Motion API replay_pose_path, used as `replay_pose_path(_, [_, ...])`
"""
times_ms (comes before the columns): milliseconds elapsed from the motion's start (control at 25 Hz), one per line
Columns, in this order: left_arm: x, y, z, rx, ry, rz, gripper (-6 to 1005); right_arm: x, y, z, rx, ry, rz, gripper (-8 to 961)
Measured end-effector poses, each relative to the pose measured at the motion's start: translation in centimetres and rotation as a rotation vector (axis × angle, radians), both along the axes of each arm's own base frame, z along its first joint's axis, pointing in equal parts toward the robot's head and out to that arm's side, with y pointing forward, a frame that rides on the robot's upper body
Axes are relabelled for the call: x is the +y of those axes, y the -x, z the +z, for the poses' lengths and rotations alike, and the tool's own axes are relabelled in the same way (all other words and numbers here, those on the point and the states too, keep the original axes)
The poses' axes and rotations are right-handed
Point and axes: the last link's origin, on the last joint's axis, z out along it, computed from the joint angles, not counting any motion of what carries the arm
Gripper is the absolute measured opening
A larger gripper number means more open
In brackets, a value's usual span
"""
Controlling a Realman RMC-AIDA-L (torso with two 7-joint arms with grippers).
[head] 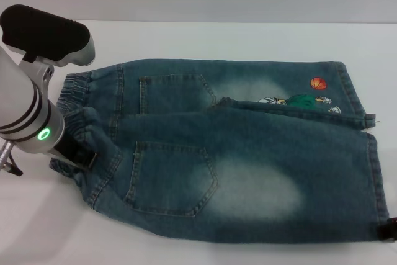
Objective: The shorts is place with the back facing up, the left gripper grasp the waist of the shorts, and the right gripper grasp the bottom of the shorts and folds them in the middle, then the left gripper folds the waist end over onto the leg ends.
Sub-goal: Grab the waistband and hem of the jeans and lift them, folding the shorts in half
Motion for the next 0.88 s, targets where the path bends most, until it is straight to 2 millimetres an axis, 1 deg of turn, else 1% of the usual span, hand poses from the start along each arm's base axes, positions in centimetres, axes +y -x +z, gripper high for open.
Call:
replay_pose_path(360, [0.06, -0.07, -0.05, 0.000, 0.003, -0.002, 134, 0.25, -0.06, -0.58, 0.018, 0.001, 0.007, 585])
replay_pose_path(880, [-0.14, -0.17, -0.42, -0.002, 0.017, -0.009, 134, 0.66, 0.33, -0.79, 0.047, -0.015, 0.029, 587])
